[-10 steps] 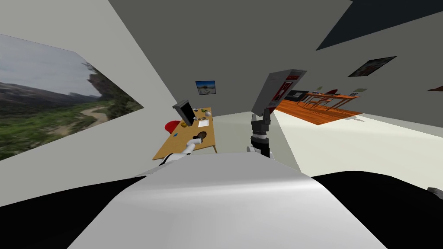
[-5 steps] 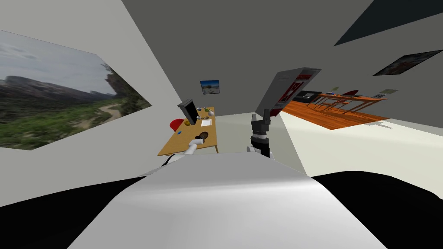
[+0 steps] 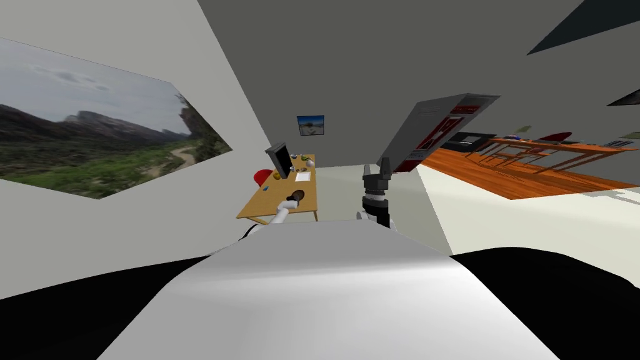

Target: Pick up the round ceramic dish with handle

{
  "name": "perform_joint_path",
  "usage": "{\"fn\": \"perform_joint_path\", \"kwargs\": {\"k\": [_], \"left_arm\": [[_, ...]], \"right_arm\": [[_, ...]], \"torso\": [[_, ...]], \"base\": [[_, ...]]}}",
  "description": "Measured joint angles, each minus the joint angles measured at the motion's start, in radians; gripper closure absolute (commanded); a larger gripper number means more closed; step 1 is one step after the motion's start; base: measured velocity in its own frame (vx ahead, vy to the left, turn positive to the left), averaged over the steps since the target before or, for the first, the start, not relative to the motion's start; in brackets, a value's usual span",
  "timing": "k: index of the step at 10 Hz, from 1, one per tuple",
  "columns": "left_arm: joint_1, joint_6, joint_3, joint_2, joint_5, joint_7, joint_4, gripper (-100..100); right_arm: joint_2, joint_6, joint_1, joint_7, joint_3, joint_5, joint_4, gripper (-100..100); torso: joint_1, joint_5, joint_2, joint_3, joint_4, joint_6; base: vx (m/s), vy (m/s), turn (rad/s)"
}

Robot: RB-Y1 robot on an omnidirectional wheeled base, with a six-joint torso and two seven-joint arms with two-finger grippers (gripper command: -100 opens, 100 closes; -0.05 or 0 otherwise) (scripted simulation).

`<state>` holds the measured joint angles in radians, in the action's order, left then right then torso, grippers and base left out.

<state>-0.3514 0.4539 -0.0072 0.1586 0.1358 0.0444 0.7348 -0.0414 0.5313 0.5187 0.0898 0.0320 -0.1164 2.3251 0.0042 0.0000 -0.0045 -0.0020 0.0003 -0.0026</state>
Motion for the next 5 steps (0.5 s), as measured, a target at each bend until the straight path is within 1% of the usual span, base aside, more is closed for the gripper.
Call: {"fn": "perform_joint_path", "kwargs": {"k": [1,2,4,5], "left_arm": [[0.000,0.015,-0.012,-0.021,-0.021,0.003,0.018,100],[0.011,0.031,-0.017,-0.031,-0.035,0.007,0.046,100],[0.028,0.064,-0.040,-0.062,-0.064,0.007,0.106,100],[0.039,0.084,-0.056,-0.075,-0.069,0.002,0.140,100]], "right_arm": [[0.000,0.000,0.000,0.000,0.000,0.000,0.000,0],[0.000,0.000,0.000,0.000,0.000,0.000,0.000,0],[0.000,0.000,0.000,0.000,0.000,0.000,0.000,0],[0.000,0.000,0.000,0.000,0.000,0.000,0.000,0]], "torso": [[0.000,0.000,0.000,0.000,0.000,0.000],[0.000,0.000,0.000,0.000,0.001,0.001],[0.000,-0.001,0.000,0.001,0.001,0.001],[0.001,-0.001,0.000,0.001,0.001,0.001]], "base": [[0.037,0.019,0.107],[0.036,0.023,0.206],[0.051,0.038,0.261],[0.040,0.022,0.128]]}}
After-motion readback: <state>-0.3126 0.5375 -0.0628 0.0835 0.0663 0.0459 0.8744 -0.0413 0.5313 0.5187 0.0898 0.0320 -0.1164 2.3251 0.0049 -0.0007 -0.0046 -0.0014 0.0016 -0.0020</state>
